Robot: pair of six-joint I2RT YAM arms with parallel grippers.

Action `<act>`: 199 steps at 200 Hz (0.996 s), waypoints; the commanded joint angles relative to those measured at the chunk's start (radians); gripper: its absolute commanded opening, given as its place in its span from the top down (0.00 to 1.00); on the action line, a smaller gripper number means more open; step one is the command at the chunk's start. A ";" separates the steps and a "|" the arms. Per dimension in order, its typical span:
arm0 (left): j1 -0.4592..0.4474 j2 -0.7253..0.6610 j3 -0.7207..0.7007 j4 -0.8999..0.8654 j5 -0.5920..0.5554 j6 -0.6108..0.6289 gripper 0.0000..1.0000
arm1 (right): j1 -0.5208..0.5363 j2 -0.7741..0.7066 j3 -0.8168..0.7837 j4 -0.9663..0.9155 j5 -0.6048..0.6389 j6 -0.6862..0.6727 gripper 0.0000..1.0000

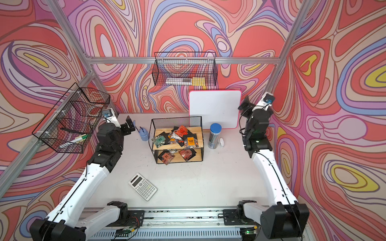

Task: Remove the tea bags from the shelf
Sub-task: Pick up the tea bag from the shelf.

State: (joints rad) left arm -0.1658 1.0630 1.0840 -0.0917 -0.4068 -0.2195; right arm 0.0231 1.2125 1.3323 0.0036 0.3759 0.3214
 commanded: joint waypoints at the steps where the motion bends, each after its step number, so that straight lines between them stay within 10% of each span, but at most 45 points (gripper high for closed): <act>1: -0.001 0.013 0.178 -0.492 0.160 -0.301 0.00 | -0.008 0.013 0.109 -0.452 -0.056 0.380 0.02; 15: 0.068 0.025 0.172 -0.446 0.566 -0.367 0.01 | -0.024 0.020 0.118 -0.380 -0.287 0.320 0.02; 26: 0.064 0.076 0.256 -0.581 0.639 -0.412 0.01 | 0.076 0.088 0.274 -0.558 -0.216 0.287 0.02; 54: 0.025 0.138 0.408 -0.930 0.572 -0.408 0.01 | 0.485 0.303 0.612 -0.996 0.157 0.138 0.05; 94: -0.055 0.165 0.432 -1.066 0.517 -0.334 0.01 | 0.748 0.423 0.630 -1.268 0.176 0.280 0.26; 199: -0.066 0.203 0.412 -1.006 0.554 -0.281 0.14 | 0.804 0.668 0.696 -1.347 0.024 0.317 0.31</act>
State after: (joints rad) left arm -0.2249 1.2736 1.4986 -1.0966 0.1474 -0.5308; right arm 0.8200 1.8637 2.0289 -1.3090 0.4179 0.6243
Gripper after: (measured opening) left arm 0.862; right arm 0.686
